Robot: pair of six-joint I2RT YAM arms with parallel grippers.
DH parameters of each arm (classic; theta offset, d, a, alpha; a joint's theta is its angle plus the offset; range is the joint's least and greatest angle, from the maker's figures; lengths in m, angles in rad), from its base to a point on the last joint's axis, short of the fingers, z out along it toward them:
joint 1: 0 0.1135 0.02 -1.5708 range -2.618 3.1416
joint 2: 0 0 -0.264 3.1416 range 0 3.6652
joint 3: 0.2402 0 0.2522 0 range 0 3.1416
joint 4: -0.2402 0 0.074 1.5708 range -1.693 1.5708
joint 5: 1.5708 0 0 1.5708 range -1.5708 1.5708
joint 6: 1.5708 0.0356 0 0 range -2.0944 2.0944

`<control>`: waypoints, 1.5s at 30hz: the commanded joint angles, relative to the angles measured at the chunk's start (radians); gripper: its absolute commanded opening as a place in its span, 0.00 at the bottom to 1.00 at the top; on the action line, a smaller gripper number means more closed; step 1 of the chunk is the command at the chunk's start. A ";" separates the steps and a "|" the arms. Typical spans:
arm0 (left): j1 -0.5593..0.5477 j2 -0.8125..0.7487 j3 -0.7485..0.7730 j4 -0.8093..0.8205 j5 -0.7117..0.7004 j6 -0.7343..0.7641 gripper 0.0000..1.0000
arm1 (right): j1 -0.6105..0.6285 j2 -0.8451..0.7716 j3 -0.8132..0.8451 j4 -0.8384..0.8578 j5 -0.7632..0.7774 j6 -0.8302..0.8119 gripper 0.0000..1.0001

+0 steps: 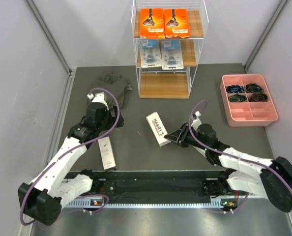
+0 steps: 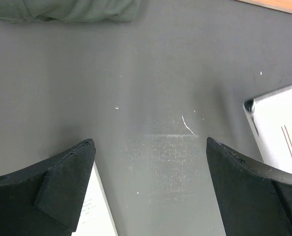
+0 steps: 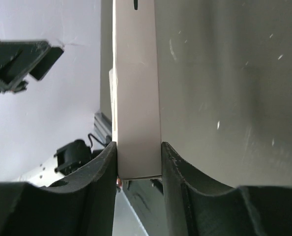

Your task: Place and organize the shaving razors onto the shelf

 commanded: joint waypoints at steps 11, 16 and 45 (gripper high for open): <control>0.004 0.002 -0.047 0.005 0.014 -0.001 0.99 | -0.119 0.430 0.321 0.346 -0.044 0.005 0.00; 0.005 0.022 -0.048 0.013 0.029 -0.006 0.99 | -0.150 0.553 0.451 0.317 -0.012 -0.013 0.00; 0.004 0.011 -0.108 0.025 0.083 -0.010 0.99 | -0.156 1.153 1.011 0.350 0.202 0.145 0.00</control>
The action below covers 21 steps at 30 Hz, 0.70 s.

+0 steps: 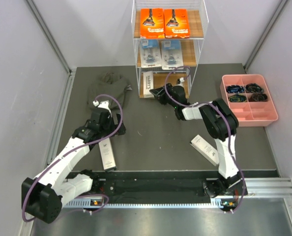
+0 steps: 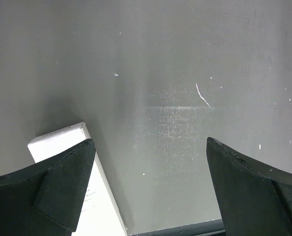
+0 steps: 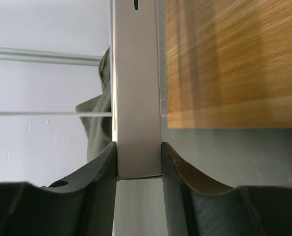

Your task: Place and organize the shaving razors onto the shelf

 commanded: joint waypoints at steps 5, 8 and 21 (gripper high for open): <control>0.004 -0.014 -0.011 0.035 0.016 -0.008 0.99 | 0.006 0.119 0.166 0.023 0.042 0.042 0.00; 0.004 -0.005 -0.007 0.036 0.019 -0.005 0.99 | 0.006 0.151 0.216 -0.020 0.037 0.044 0.00; 0.004 0.010 0.000 0.025 0.038 -0.002 0.99 | 0.024 0.208 0.302 -0.173 0.031 0.056 0.05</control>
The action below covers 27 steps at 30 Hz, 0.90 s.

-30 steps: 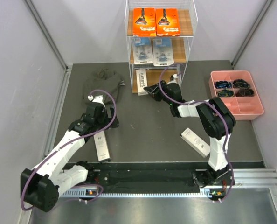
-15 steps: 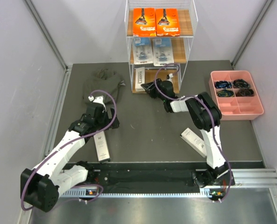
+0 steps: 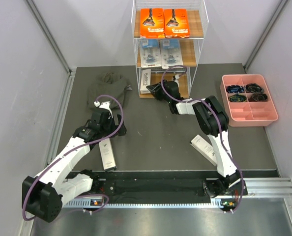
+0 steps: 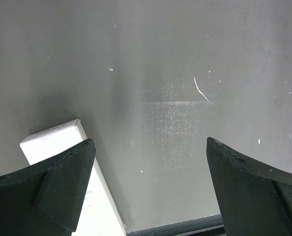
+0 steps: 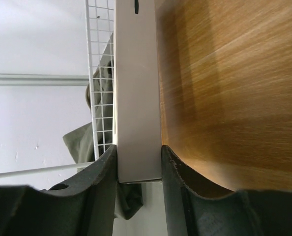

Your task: Place and organize the shaving razors onto the shelf

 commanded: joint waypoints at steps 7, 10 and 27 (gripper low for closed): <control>0.004 -0.001 0.004 0.030 0.013 -0.005 0.99 | 0.010 -0.025 0.017 -0.090 -0.051 -0.028 0.36; 0.004 -0.003 0.001 0.030 0.019 -0.008 0.99 | 0.008 -0.043 0.014 -0.140 -0.049 -0.059 0.60; 0.004 -0.011 -0.009 0.041 0.037 -0.033 0.99 | 0.013 -0.221 -0.135 -0.229 -0.020 -0.197 0.99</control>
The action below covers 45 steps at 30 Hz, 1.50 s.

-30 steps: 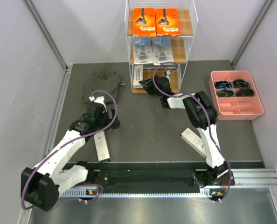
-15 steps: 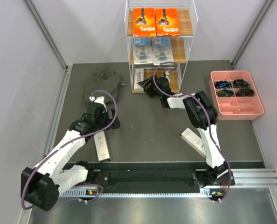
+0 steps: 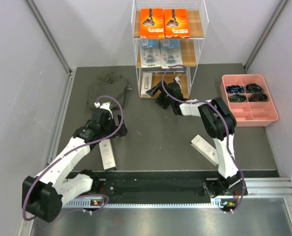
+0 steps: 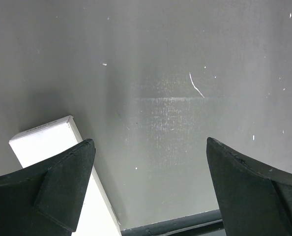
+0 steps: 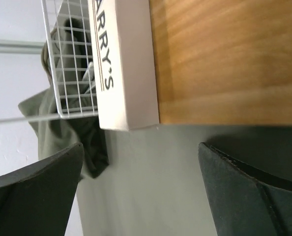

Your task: Place and organize the shaving razors onto the shelf

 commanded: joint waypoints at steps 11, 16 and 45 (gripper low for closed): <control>0.004 -0.026 0.000 0.042 0.010 -0.029 0.99 | 0.048 -0.305 -0.240 0.042 0.027 -0.126 0.99; 0.004 -0.047 0.000 0.034 0.047 -0.044 0.99 | 0.101 -0.432 -0.279 -0.037 0.032 -0.196 0.99; 0.007 0.014 0.098 -0.286 -0.286 -0.161 0.99 | 0.447 -1.063 -0.694 -0.516 0.267 -0.241 0.99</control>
